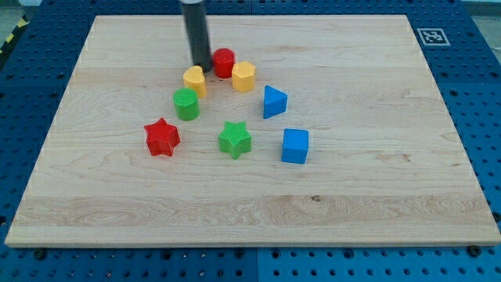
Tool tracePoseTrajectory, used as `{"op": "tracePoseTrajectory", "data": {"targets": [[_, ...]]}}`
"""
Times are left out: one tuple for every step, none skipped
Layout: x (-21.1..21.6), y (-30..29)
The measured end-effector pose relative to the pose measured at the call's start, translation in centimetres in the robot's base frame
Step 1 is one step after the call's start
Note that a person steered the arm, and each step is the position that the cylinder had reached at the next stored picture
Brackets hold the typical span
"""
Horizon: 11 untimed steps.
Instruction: Move the red circle to the top right
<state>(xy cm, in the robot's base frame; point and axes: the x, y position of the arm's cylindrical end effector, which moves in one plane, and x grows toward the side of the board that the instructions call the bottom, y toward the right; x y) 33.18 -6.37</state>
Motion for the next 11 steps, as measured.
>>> {"op": "tracePoseTrajectory", "data": {"targets": [[0.2,4.1],[0.1,7.5],[-1.3,8.3],[-2.5,10.1],[-2.5,14.5],[-4.2,17.6],[-6.1,19.1],[-6.8,19.5],[-6.8,18.3],[-7.4,18.5],[-8.4,20.6]]}}
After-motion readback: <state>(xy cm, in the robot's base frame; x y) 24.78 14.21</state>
